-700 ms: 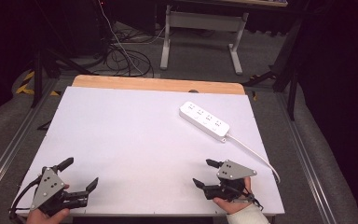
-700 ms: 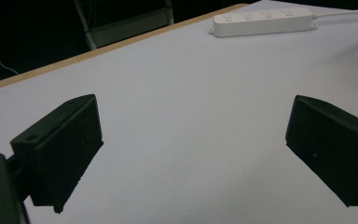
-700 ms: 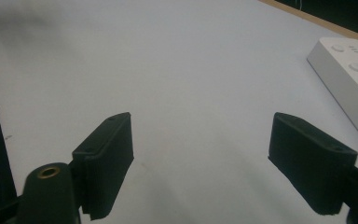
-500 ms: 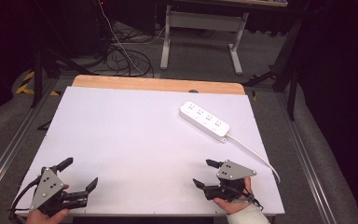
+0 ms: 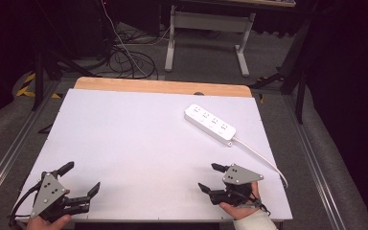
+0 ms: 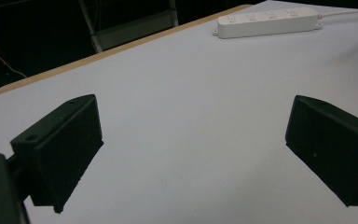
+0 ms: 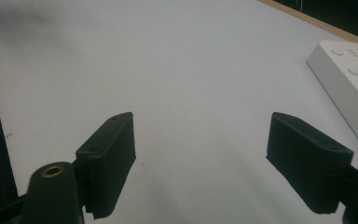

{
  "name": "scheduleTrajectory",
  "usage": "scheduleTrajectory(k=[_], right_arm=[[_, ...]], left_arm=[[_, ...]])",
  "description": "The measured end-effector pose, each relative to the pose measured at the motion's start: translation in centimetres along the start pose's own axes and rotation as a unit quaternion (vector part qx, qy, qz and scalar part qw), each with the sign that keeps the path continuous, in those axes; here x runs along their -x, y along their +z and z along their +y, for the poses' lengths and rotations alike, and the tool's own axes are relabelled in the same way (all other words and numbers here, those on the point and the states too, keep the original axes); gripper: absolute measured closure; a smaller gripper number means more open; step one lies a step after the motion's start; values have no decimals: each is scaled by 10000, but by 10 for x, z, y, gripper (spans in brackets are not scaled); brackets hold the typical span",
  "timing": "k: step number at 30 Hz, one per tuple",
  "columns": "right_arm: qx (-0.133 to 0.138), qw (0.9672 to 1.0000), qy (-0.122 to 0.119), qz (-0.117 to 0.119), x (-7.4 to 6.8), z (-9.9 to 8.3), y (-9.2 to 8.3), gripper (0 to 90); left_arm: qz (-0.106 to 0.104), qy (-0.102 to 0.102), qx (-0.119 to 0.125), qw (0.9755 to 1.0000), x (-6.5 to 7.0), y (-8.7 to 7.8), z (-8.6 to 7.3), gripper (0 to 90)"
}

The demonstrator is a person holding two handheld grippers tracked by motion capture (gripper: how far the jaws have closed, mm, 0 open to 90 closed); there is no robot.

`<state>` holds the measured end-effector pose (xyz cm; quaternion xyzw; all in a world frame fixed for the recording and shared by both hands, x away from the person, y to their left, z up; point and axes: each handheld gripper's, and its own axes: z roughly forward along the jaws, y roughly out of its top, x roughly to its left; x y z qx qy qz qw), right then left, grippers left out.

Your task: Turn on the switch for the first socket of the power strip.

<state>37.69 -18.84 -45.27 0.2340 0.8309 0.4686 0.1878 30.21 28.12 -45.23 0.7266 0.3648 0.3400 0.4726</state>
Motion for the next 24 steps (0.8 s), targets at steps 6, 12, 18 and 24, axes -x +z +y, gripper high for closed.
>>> scheduleTrajectory(k=[6, 12, 18, 24], right_arm=[[-60, 10000, 0, 8, 0, 2, 0, 251], [-143, 9999, -8, 35, 2, 7, 0, 273], [-160, 9998, -88, 82, 4, 16, -3, 322], [-172, 9997, -65, 188, 11, 26, -5, 342]], left_arm=[[5, 1, -8, 10000, 0, 0, 0, 44], [38, 28, -17, 10000, -1, 0, 0, 44], [45, 26, -16, 10000, -1, -1, 0, 44], [7, 10, -45, 10000, 0, 0, 0, 45]])
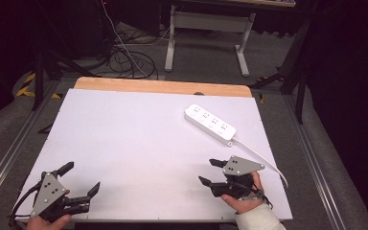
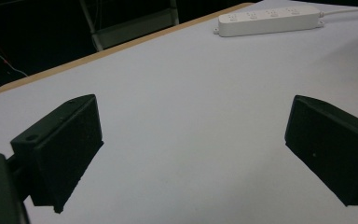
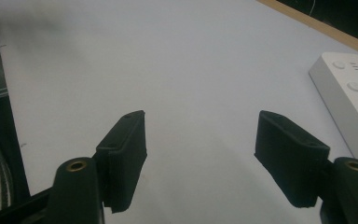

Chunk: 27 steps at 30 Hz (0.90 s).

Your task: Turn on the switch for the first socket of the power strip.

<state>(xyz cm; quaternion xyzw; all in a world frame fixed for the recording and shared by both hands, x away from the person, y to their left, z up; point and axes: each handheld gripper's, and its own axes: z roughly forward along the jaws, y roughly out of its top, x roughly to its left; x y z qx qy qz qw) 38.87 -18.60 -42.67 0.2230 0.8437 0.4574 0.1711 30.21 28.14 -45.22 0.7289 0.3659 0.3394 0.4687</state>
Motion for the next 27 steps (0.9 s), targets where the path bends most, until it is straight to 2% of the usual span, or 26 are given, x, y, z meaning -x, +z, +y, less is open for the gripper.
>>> scheduleTrajectory(k=[10, 23, 27], right_arm=[[-24, 10000, 13, 73, 10, 14, -2, 354], [-87, 9999, 34, 36, 22, 29, -6, 354], [-38, 10000, 33, 20, 27, 34, -7, 378]], left_arm=[[9, 11, -3, 10000, 1, 1, 0, 47], [28, 8, -3, 10000, 0, 1, 0, 47], [17, 0, -4, 10000, 0, 0, 0, 47]])
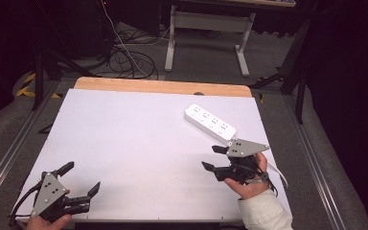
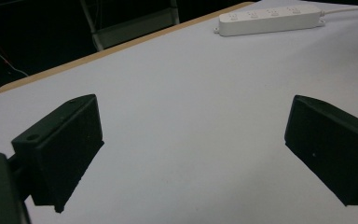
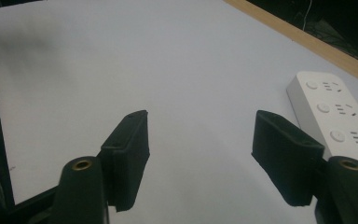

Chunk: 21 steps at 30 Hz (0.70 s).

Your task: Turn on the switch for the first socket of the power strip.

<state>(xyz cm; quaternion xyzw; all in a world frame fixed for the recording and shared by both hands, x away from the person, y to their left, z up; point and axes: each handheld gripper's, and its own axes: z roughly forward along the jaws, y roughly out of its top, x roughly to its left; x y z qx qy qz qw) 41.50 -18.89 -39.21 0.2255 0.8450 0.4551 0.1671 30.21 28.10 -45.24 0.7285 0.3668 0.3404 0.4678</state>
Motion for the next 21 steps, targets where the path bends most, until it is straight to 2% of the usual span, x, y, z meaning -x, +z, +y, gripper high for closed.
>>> scheduleTrajectory(k=[4, 9, 10, 14, 16, 17, 21], right_arm=[[32, 10000, 12, -23, 4, 4, -2, 400], [-35, 10000, 49, -28, 10, 10, -1, 473], [-80, 9999, 89, -27, 14, 13, 0, 522], [-26, 9999, 111, -126, 20, 14, 3, 582], [87, 9997, 155, -172, 25, 16, 4, 647], [41, 9995, 220, -228, 31, 19, 5, 700], [-12, 9989, 320, -350, 39, 24, 6, 754]], left_arm=[[0, -1, -4, 10000, 0, 0, 0, 47], [-3, -1, -2, 10000, 0, 0, 0, 47], [-3, -1, -2, 10000, 0, 0, 0, 47], [5, -18, 1, 10000, 0, 0, 0, 48], [7, -21, 3, 10000, 0, 0, 0, 48], [7, -19, 2, 10000, 0, 0, 0, 48], [13, -18, 3, 10000, 0, 0, 0, 48]])
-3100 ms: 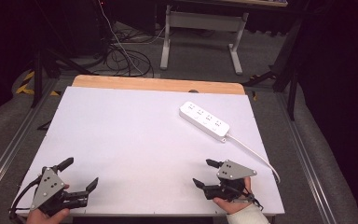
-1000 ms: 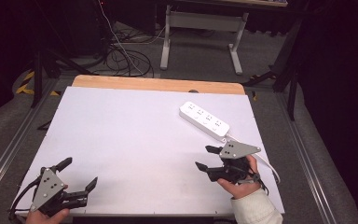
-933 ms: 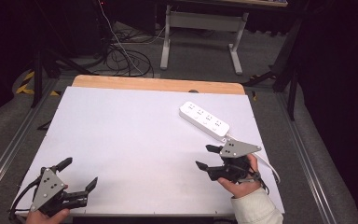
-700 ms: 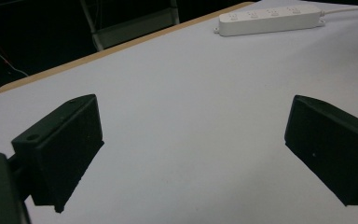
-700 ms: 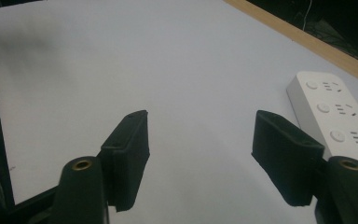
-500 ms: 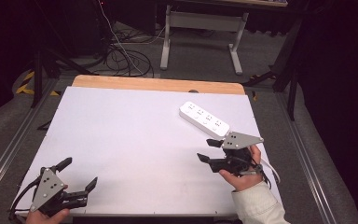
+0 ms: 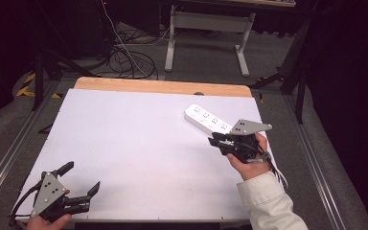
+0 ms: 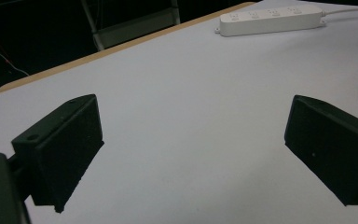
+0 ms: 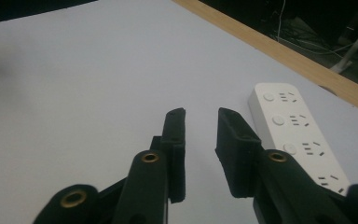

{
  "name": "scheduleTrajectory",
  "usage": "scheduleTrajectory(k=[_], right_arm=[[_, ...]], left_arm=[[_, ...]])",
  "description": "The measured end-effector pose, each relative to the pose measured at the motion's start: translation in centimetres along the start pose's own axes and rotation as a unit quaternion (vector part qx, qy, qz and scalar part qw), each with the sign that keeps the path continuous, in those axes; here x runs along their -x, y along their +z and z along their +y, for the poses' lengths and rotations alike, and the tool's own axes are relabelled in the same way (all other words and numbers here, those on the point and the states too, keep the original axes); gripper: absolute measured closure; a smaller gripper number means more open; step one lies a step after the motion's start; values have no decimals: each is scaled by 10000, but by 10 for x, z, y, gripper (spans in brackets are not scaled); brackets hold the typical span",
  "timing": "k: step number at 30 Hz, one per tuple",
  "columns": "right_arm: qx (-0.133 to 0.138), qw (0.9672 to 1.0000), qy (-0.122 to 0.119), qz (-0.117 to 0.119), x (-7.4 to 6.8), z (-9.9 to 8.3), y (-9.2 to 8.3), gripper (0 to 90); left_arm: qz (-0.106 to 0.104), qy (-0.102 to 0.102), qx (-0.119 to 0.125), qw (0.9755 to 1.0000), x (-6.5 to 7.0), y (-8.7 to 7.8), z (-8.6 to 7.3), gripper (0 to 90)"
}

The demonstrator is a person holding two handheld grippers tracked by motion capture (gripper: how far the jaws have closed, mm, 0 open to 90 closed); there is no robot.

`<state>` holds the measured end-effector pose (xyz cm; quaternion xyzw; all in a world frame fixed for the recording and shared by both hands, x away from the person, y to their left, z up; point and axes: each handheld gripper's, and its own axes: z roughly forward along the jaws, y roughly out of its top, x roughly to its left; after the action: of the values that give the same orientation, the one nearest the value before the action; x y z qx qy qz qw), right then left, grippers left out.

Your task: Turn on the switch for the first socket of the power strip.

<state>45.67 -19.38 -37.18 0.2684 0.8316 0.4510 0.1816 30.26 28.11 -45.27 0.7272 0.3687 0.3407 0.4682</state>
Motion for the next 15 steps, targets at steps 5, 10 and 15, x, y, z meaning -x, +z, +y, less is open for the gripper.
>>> scheduleTrajectory(k=[5, 10, 15], right_arm=[[-127, 9995, 222, -161, 14, 5, 7, 856], [-148, 9988, 319, -349, 29, 5, 16, 900], [-210, 9980, 424, -429, 37, 5, 20, 900]], left_arm=[[14, 5, 2, 10000, 0, 0, 0, 48], [20, 1, 7, 10000, 0, 0, 0, 48], [22, 2, 5, 10000, 0, 0, 0, 48]])
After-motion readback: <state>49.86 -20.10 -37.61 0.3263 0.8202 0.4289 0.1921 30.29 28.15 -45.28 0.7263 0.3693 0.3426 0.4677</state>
